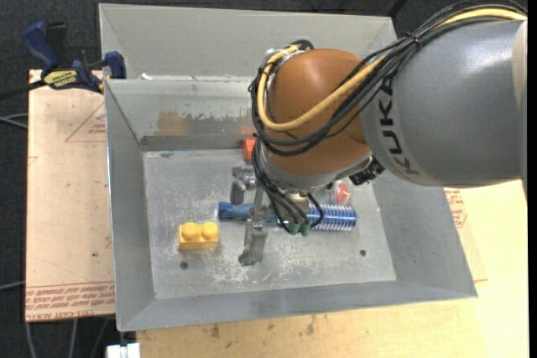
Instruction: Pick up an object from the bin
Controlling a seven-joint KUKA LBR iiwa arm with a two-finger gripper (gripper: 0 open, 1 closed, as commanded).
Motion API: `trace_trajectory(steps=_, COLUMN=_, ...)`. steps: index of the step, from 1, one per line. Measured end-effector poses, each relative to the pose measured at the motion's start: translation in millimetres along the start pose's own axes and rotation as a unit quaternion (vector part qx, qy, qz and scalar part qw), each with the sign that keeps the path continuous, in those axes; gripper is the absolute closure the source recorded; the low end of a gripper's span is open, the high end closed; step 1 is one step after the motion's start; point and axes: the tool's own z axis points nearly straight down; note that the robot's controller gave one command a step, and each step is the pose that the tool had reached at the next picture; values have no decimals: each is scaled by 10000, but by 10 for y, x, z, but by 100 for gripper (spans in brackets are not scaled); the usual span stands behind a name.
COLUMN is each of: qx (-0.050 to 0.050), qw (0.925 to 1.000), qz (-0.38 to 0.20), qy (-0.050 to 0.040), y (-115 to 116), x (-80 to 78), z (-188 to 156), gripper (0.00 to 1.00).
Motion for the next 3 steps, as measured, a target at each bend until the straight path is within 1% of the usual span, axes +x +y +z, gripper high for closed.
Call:
trace_trajectory(steps=1, qx=4, qw=9970, qz=773, qy=2, y=-34, x=-60, z=1356, gripper=0)
trace_trajectory(steps=2, qx=-24, qw=9968, qz=798, qy=-50, y=431, x=-307, z=1424, gripper=0)
trace_trajectory(steps=3, qx=-14, qw=9966, qz=829, qy=-37, y=401, x=-303, z=1416, gripper=100)
